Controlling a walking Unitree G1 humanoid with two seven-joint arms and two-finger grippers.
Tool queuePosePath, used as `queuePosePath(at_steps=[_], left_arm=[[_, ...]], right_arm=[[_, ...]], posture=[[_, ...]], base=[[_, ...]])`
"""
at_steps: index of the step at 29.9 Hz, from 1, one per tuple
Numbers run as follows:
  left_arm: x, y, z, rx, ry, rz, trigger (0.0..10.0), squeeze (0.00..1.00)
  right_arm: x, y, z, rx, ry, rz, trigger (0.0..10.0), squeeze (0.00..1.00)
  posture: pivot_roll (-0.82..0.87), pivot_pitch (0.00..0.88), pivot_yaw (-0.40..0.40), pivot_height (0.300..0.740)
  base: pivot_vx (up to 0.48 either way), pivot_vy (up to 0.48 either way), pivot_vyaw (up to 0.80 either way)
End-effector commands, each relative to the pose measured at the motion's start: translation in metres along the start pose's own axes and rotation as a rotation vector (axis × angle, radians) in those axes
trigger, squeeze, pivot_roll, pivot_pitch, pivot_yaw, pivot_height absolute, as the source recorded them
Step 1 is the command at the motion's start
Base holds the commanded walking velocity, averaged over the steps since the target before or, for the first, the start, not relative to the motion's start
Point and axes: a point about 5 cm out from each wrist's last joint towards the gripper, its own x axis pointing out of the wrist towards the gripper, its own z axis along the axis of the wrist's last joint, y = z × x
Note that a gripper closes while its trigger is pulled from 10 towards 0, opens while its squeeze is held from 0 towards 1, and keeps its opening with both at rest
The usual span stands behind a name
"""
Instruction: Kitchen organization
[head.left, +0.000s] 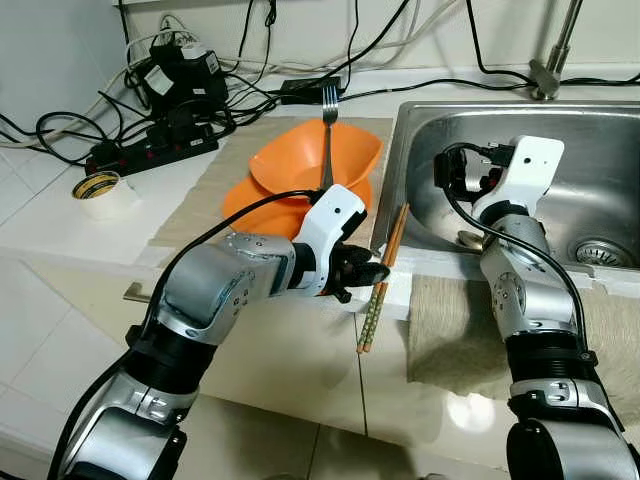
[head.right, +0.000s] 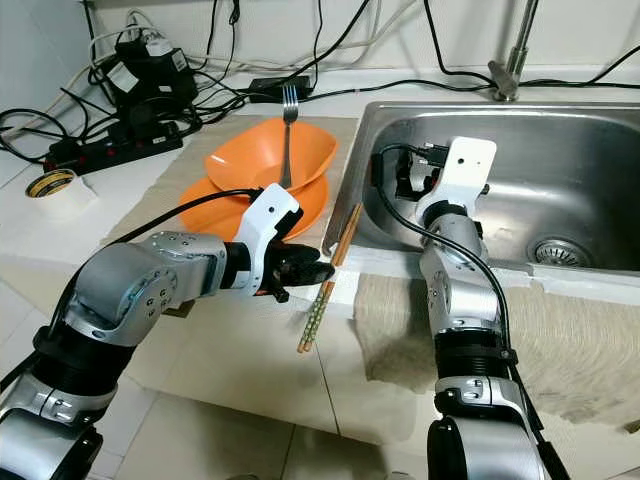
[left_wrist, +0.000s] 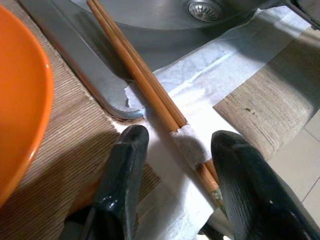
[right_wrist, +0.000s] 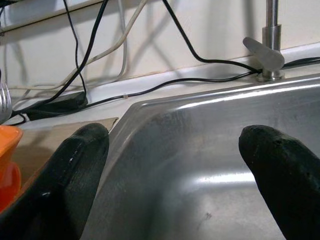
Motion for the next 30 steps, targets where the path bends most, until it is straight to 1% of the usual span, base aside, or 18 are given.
queuePosePath(at_steps=[1,4,6,8,9,10,11,12,17,18,19,20,22,23,27,30], left_arm=[[-0.003,0.004,-0.004,-0.024,0.009,0.024,10.0,1.00],[-0.002,0.004,-0.005,-0.026,0.010,0.023,10.0,1.00],[-0.002,0.003,-0.005,-0.028,0.010,0.023,10.0,1.00],[-0.002,0.003,-0.006,-0.033,0.010,0.024,10.0,1.00],[-0.003,0.003,-0.006,-0.037,0.008,0.027,10.0,1.00],[-0.003,0.003,-0.005,-0.039,0.006,0.026,10.0,1.00],[-0.003,0.003,-0.005,-0.040,0.005,0.026,10.0,1.00],[-0.003,0.002,-0.005,-0.042,0.003,0.026,10.0,1.00],[-0.002,0.002,-0.004,-0.049,-0.006,0.028,10.0,1.00],[-0.002,0.001,-0.003,-0.054,-0.011,0.029,10.0,1.00],[-0.002,0.001,-0.003,-0.054,-0.011,0.029,10.0,1.00],[-0.001,0.001,-0.003,-0.058,-0.016,0.028,10.0,1.00],[-0.001,0.000,-0.002,-0.059,-0.019,0.027,10.0,1.00],[-0.002,-0.001,-0.001,-0.062,-0.024,0.027,10.0,1.00],[-0.002,-0.002,0.000,-0.067,-0.030,0.025,10.0,1.00],[-0.004,-0.007,0.008,-0.061,-0.046,0.014,10.0,1.00]], right_arm=[[-0.003,0.009,0.002,-0.007,0.004,0.073,10.0,0.00],[-0.004,0.008,0.004,-0.010,0.010,0.100,10.0,0.00],[-0.007,-0.001,0.007,-0.039,0.019,0.114,10.0,0.00],[-0.011,-0.014,0.012,-0.122,0.035,0.167,10.0,0.00],[-0.015,-0.025,0.018,-0.194,0.055,0.222,10.0,0.00],[-0.017,-0.033,0.021,-0.240,0.071,0.250,10.0,0.00],[-0.019,-0.038,0.023,-0.270,0.082,0.267,10.0,0.00],[-0.021,-0.046,0.027,-0.307,0.101,0.295,10.0,0.00],[-0.025,-0.071,0.038,-0.406,0.168,0.368,10.0,0.00],[-0.027,-0.077,0.044,-0.440,0.189,0.407,10.0,0.00],[-0.027,-0.077,0.044,-0.440,0.189,0.407,10.0,0.00],[-0.028,-0.075,0.049,-0.466,0.195,0.445,10.0,0.00],[-0.029,-0.073,0.052,-0.472,0.194,0.463,10.0,0.00],[-0.031,-0.067,0.056,-0.471,0.191,0.502,10.0,0.00],[-0.034,-0.059,0.056,-0.463,0.192,0.550,10.0,0.00],[-0.038,-0.051,0.052,-0.457,0.205,0.603,10.0,0.00]], posture=[[-0.01,0.000,0.155,0.740],[-0.01,0.000,0.153,0.740],[-0.01,0.000,0.152,0.740],[-0.02,0.000,0.151,0.740],[-0.02,0.000,0.151,0.740],[-0.02,0.000,0.151,0.740],[-0.03,0.000,0.146,0.740],[-0.03,0.000,0.142,0.740],[-0.04,0.000,0.136,0.740],[-0.04,0.000,0.133,0.740],[-0.04,0.000,0.133,0.740],[-0.04,0.000,0.132,0.740],[-0.04,0.000,0.132,0.740],[-0.03,0.000,0.131,0.740],[-0.03,0.000,0.132,0.740],[-0.03,0.000,0.136,0.740]], base=[[0.000,0.000,0.00],[0.000,0.000,0.00],[0.000,0.000,0.00],[0.000,0.000,0.00],[0.000,0.000,0.00],[0.000,0.000,0.00],[0.000,0.000,0.00],[0.000,0.000,0.00],[0.000,0.000,0.00],[0.000,0.000,0.00],[0.000,0.000,0.00],[0.000,0.000,0.00],[0.000,0.000,0.00],[0.000,0.000,0.00],[0.000,0.000,0.00],[0.000,0.000,0.00]])
